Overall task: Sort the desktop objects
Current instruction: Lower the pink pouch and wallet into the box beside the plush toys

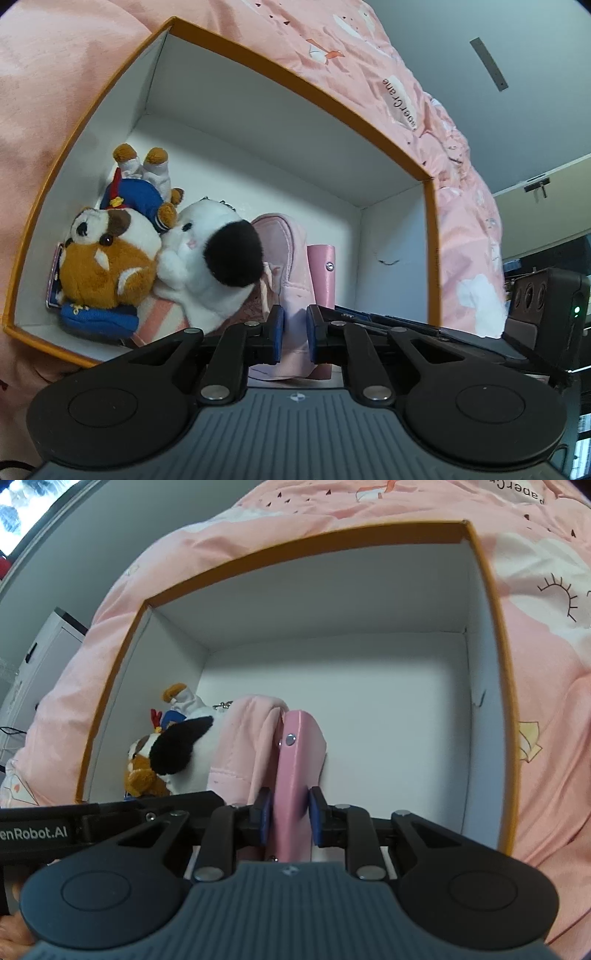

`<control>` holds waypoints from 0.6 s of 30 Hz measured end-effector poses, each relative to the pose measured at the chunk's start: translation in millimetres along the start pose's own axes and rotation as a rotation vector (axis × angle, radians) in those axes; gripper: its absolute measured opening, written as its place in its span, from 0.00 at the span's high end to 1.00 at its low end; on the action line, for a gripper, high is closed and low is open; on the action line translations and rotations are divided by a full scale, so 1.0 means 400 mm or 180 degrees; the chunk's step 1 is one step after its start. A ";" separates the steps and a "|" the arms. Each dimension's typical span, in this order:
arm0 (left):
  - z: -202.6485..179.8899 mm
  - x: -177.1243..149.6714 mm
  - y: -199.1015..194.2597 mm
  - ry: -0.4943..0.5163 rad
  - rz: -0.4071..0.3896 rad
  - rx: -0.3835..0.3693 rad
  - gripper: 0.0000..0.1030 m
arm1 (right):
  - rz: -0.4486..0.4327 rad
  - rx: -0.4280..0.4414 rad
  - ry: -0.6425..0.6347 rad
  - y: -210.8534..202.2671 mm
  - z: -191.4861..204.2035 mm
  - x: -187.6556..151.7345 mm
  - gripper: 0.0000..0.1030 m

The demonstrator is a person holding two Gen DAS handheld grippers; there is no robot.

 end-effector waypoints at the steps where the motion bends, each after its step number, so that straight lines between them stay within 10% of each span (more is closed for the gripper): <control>1: 0.003 -0.001 0.004 0.0023 -0.0002 0.0027 0.86 | 0.0010 -0.0004 0.0005 0.007 0.002 0.000 0.78; 18: 0.019 0.003 0.023 0.0277 -0.0013 0.0277 0.84 | -0.0042 0.0074 0.0163 -0.001 -0.011 -0.011 0.75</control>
Point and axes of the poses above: each gripper's, at about its wrist camera, not at the fingertips, and y roughly the way its jaws point, z to its left, x to its top, the point moved 5 cm from there along y, roughly the way its jaws point, and after that the axes turned 12 degrees about -x, right-handed, at the moved point
